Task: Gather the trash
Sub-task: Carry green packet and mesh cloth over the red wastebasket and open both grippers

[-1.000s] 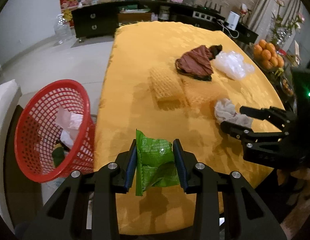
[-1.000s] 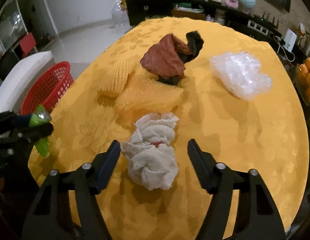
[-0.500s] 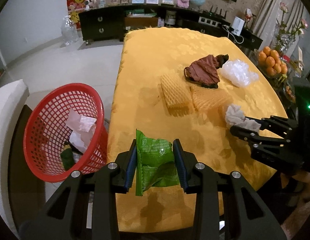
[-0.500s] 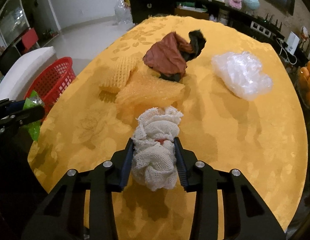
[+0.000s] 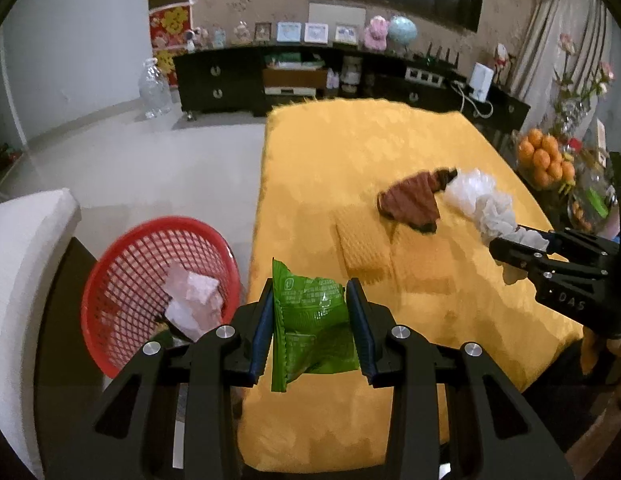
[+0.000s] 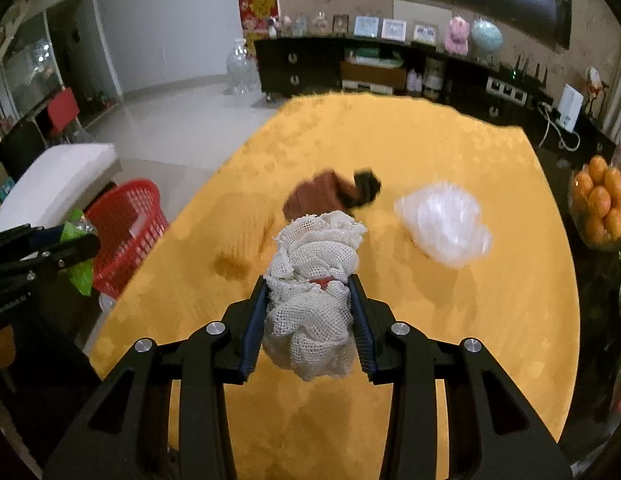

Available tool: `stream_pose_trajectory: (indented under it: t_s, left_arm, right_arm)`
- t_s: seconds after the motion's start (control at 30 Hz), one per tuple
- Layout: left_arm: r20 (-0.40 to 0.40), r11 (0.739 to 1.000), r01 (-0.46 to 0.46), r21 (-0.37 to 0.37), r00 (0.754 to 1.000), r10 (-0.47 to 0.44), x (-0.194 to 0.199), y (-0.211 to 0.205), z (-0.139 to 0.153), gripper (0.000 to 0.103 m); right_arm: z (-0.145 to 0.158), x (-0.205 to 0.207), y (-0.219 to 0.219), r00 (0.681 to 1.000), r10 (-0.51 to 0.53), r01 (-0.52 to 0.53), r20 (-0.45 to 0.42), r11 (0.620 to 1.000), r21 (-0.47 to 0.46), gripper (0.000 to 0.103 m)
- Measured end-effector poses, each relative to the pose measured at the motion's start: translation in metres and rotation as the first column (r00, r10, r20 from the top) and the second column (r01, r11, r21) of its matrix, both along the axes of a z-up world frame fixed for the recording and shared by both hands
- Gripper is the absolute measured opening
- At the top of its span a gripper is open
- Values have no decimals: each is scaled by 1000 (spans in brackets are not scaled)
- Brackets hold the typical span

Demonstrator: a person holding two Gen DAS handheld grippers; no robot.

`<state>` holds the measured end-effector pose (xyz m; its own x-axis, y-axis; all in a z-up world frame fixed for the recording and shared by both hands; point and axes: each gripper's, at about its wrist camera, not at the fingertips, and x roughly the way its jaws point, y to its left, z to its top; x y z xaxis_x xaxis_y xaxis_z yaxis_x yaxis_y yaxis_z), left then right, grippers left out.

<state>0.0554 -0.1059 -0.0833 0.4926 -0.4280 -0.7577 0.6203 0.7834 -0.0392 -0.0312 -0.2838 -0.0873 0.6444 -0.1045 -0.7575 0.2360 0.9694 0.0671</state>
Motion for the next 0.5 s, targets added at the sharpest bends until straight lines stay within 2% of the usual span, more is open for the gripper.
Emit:
stream_pose_trajectory:
  t_s: [0.17,0.5]
  left_arm:
    - [51,1000,-25,-16,998,26,5,5,21,34]
    - [88,993,-107,-47,990,111,17,26,46,34]
  right_arm:
    - [25,9,3,999,11,-11,51,1000,-15,38]
    - [67,34,23,989,51,-48,140,999,-24,38]
